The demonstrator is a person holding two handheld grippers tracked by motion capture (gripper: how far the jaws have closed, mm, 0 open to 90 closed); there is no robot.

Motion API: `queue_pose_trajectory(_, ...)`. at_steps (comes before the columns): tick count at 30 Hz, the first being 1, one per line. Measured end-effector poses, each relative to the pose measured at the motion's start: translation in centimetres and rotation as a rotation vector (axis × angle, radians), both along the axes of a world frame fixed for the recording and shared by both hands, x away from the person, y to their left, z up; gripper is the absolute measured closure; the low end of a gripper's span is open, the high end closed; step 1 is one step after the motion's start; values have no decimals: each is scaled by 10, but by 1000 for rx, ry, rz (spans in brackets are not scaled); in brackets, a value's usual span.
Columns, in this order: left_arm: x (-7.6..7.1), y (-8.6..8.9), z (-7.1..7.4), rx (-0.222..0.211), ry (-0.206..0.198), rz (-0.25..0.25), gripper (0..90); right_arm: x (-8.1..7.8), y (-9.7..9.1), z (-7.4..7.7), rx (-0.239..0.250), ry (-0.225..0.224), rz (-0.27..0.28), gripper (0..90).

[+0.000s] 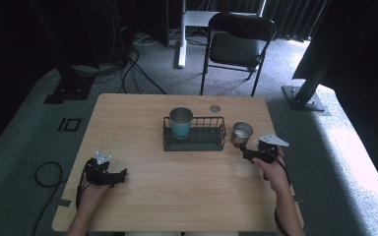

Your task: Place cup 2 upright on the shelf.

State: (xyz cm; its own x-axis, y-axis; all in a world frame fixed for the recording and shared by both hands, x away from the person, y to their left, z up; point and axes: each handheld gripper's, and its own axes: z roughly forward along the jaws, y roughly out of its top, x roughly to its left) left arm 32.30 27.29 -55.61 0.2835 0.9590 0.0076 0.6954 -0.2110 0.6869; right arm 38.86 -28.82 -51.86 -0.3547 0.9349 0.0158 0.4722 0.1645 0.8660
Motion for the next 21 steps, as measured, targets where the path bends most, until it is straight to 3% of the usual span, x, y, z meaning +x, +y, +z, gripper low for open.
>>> queue_pose_trajectory(21,-1,0,0,1,0,-4,8,32,11,1,11,-28,1,121)
